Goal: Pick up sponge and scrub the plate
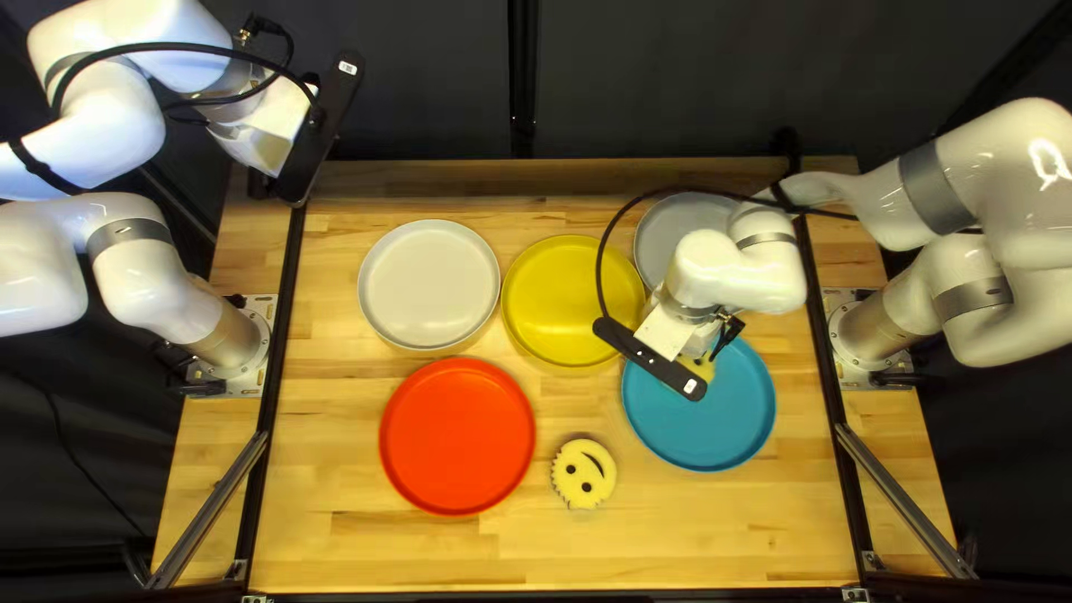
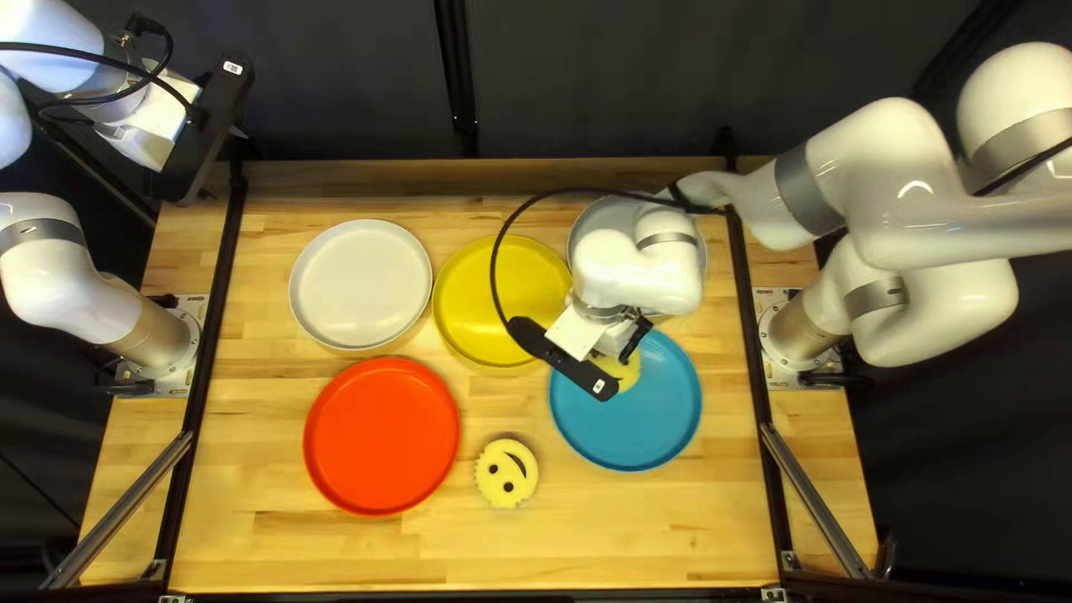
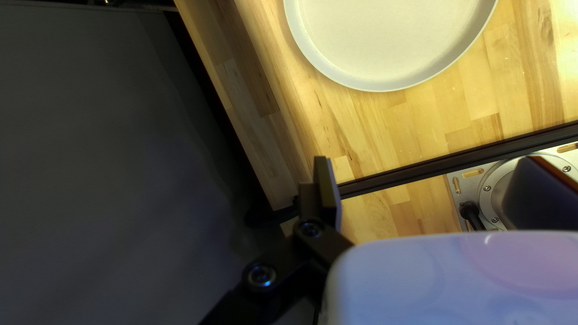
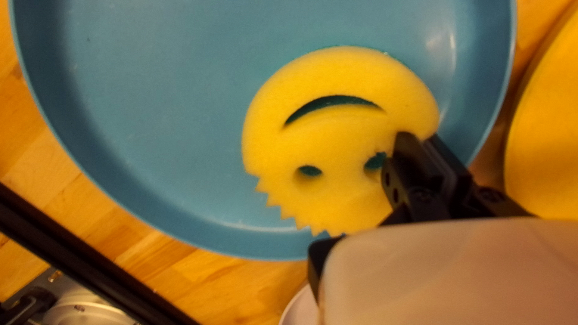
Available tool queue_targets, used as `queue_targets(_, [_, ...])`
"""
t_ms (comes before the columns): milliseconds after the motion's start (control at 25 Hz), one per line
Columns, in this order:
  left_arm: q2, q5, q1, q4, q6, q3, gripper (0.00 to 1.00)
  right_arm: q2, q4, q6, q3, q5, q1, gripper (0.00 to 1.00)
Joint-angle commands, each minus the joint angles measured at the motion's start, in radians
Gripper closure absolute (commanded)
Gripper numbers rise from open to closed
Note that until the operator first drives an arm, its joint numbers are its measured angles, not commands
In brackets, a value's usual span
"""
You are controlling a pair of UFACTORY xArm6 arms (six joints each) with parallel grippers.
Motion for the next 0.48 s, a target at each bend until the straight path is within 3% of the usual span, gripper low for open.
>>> queue_targets(40, [0.0,0.0,0.0,0.0,0.0,0.0,0.0,0.043,0.004,0.044,-0.031,-0.017,0.057,1.0])
queue_targets(240, [0.0,0.0,0.0,0.0,0.0,0.0,0.0,0.116,-0.005,0.096,-0.103,-0.026,0.14,1.0])
queue_targets(480, [0.0,0.0,0.0,0.0,0.0,0.0,0.0,0.161,-0.015,0.108,-0.158,-0.019,0.177,1.0])
